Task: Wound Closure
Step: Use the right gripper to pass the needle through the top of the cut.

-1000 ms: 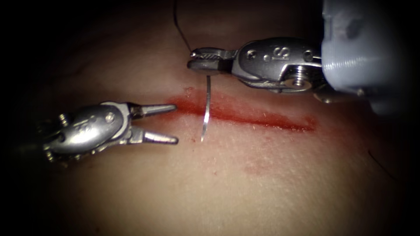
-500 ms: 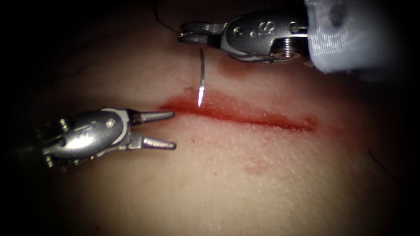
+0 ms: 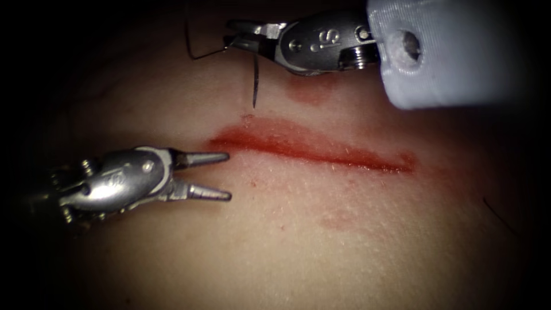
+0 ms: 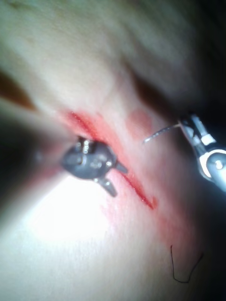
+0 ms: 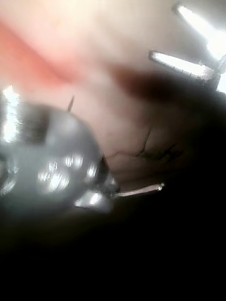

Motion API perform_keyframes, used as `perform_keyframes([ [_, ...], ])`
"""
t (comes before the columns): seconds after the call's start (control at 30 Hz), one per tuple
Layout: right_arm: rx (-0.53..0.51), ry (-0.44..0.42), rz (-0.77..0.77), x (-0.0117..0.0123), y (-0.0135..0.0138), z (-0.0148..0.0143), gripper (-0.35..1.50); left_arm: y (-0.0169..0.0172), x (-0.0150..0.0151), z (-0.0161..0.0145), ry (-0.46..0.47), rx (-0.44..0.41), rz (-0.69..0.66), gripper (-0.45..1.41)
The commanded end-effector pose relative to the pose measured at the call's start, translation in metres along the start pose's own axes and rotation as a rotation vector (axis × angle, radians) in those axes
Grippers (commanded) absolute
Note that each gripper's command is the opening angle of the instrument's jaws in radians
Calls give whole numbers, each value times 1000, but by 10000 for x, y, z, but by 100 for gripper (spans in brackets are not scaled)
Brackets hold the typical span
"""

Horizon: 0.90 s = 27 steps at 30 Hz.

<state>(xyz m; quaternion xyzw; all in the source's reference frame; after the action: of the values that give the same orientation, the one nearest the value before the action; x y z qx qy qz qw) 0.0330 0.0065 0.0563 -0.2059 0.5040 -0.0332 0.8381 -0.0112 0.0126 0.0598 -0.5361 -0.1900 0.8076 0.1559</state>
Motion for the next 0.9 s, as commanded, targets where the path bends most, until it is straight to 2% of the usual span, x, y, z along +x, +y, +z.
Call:
perform_keyframes([
  [0.03,-8,15,-27,-2,-3,7,-35,-1,-4,8,2,-1,0,18],
  [0.3,-14,59,-46,-2,-12,10,-35,1,-7,12,-14,-6,-8,15],
  [0.63,-14,91,-73,-8,-25,22,-35,6,-20,19,-88,-21,-41,11],
  [0.9,-10,119,-159,-8,-35,32,-35,10,-37,27,-144,-51,-78,10],
])
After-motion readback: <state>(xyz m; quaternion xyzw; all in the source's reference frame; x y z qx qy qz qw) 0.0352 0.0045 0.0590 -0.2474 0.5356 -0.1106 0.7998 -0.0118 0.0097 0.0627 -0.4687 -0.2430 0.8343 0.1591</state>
